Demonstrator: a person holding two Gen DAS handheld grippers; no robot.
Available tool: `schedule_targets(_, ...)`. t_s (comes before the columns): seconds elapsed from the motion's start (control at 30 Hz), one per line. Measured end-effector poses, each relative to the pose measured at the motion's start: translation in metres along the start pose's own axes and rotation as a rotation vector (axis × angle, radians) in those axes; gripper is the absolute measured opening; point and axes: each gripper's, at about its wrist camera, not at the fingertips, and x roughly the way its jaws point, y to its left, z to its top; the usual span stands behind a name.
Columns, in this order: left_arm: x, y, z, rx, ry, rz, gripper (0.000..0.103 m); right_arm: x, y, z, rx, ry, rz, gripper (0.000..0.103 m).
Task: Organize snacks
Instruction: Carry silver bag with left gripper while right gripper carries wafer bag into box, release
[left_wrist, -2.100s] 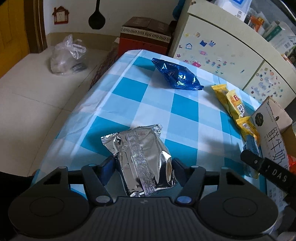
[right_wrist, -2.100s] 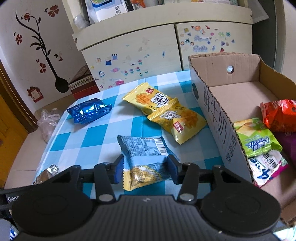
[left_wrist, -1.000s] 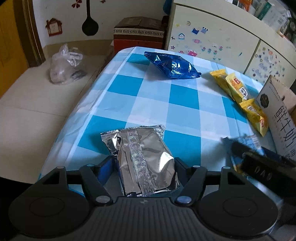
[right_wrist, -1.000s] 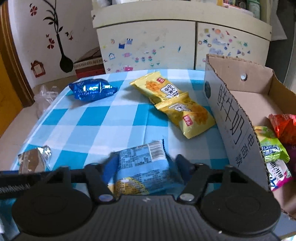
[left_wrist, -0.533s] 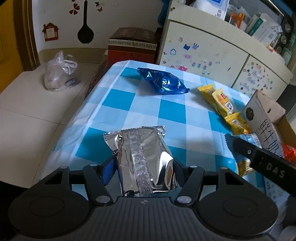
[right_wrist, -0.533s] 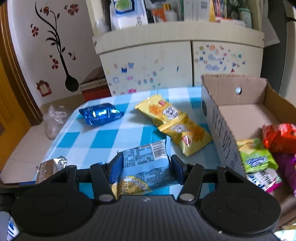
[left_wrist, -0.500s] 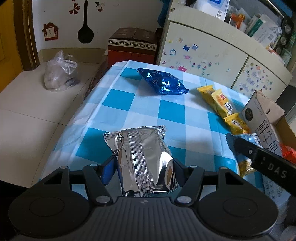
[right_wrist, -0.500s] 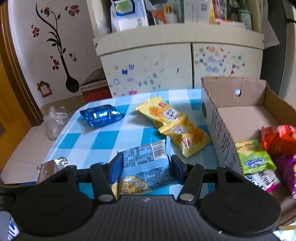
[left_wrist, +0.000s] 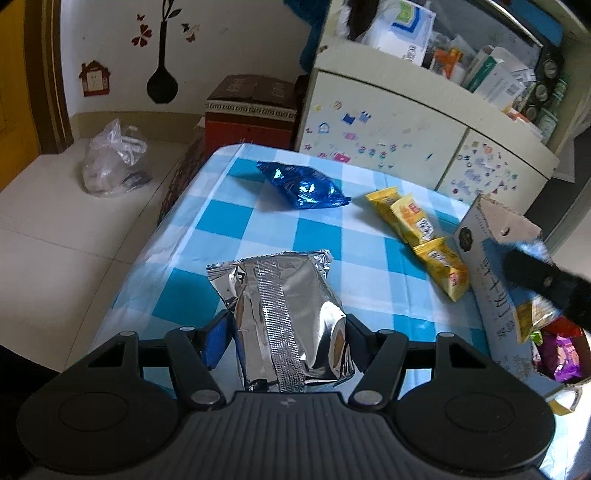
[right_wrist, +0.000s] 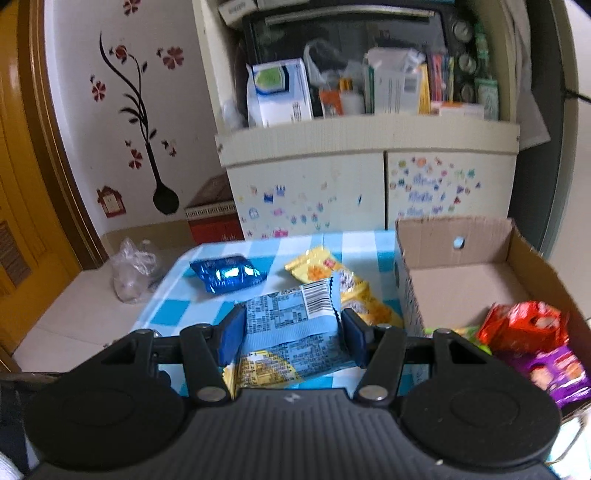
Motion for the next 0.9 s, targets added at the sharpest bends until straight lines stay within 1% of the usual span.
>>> schedule_targets(0.2, -0.013, -0.013, 0.001, 0.031, -0.021, -0.013, 0.069, -0.027, -0.013, 0.014, 0.018, -0.054, 0.012, 0.058)
schedule_targets(0.4, -0.021, -0.027, 0.001, 0.064, -0.033, -0.024, 0.069, -0.046, -0.03, 0.026, 0.012, -0.078, 0.006, 0.058)
schedule_targets(0.7, -0.027, -0.049, 0.004, 0.102, -0.044, -0.058, 0.069, -0.065, -0.069, 0.049, 0.099, -0.099, 0.003, 0.058)
schedule_targets(0.77, -0.029, -0.055, 0.006, 0.11, -0.048, -0.069, 0.069, -0.067, -0.077, 0.051, 0.098, -0.103, -0.007, 0.057)
schedule_targets(0.9, -0.032, -0.07, 0.011, 0.126, -0.058, -0.095, 0.069, -0.069, -0.099, 0.056, 0.102, -0.114, -0.054, 0.057)
